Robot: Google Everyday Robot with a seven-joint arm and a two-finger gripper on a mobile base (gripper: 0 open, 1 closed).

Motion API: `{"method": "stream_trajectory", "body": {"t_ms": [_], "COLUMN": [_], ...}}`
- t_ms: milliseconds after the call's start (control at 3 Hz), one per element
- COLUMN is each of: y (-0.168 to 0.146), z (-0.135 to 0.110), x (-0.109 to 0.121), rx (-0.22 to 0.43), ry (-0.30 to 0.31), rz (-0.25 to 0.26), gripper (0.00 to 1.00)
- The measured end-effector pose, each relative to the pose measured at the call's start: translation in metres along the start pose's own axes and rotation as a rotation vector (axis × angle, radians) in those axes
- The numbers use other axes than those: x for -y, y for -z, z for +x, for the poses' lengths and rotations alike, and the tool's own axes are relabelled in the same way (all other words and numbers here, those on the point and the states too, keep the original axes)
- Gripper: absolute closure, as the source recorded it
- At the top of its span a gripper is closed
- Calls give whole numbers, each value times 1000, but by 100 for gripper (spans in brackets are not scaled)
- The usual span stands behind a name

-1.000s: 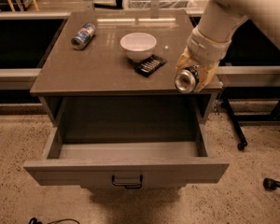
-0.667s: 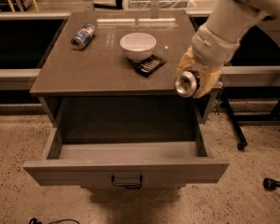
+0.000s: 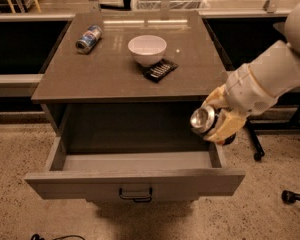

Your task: Place pepsi can into top drawer

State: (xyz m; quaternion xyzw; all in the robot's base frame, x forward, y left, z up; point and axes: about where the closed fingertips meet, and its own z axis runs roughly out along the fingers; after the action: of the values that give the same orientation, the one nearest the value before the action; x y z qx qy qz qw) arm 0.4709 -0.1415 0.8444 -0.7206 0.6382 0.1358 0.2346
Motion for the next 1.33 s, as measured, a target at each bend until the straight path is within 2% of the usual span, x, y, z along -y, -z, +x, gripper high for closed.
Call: {"method": "stream_trajectory", "body": {"t_ms": [333,667,1000,1333], "y": [-49,-96,-131,-162], "z": [6,4,-5,3], "x": [-19,-7,19,30], "rx": [55,79,111,7], "ry": [-165,-192,-98,-25], "rz": [21,66,72,66], "gripper": [100,100,100,82]}}
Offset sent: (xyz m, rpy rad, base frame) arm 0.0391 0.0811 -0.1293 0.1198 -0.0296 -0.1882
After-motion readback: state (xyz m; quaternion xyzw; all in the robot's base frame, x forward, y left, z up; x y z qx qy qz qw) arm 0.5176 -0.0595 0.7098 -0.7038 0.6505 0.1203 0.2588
